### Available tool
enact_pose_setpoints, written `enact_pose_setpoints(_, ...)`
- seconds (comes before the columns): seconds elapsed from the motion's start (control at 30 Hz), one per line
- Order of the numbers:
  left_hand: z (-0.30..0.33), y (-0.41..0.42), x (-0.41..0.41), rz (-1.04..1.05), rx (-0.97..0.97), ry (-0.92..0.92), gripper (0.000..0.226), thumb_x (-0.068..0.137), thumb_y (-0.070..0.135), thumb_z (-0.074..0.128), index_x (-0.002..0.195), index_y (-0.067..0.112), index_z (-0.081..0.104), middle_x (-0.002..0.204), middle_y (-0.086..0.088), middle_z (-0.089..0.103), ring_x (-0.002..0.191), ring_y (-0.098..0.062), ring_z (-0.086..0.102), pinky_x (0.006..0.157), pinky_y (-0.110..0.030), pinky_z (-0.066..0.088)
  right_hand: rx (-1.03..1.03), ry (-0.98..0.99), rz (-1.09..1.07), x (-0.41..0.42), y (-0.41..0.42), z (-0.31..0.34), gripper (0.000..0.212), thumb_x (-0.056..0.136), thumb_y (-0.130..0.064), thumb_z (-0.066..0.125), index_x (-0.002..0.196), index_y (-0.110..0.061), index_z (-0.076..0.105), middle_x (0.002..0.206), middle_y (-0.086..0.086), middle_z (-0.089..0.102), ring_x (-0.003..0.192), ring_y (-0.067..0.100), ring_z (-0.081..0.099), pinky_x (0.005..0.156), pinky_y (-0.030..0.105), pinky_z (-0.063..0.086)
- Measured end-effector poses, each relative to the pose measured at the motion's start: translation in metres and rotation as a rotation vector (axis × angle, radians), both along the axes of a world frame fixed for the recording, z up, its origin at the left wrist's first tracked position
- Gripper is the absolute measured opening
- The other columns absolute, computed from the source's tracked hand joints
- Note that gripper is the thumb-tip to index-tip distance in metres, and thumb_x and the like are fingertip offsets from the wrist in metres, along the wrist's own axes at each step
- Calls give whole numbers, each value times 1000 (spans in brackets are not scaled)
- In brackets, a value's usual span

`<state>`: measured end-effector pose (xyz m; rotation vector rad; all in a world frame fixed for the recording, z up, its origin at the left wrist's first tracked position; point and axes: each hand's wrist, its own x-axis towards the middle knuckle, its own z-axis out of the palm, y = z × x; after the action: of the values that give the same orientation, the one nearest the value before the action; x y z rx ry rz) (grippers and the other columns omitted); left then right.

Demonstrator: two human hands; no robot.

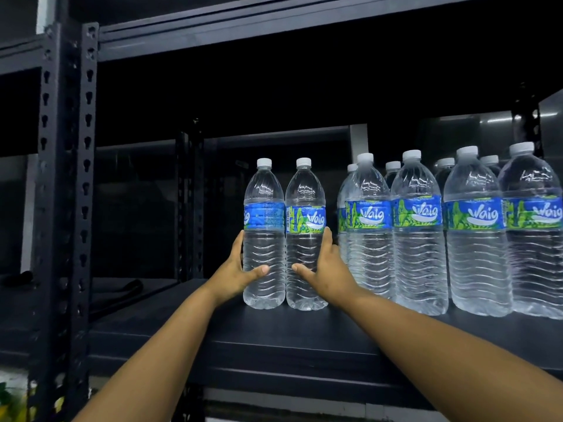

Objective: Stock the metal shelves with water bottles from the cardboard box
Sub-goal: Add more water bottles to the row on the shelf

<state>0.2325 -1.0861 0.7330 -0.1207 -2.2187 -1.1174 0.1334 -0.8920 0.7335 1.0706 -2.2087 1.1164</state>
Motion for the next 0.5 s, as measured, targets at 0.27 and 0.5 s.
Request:
enact_pose_setpoints(0.27, -2, 1, 1, 36, 37, 2, 102, 84, 33, 74, 153, 40, -1, 142, 9, 51, 125, -4, 52, 108, -35, 42, -102, -2, 40, -5, -1, -3, 107, 82, -47, 70, 152, -17, -5, 143, 15, 35, 125, 29, 45, 101, 36, 39)
enact_pose_setpoints(0.5, 16, 10, 3, 93, 110, 59, 95, 89, 34, 68, 154, 33, -2, 126, 5, 51, 111, -11, 56, 92, -28, 44, -229, 78, 21, -3, -4, 11, 102, 82, -49, 68, 152, -19, 1, 151, 8, 22, 139, 24, 25, 110, 36, 28)
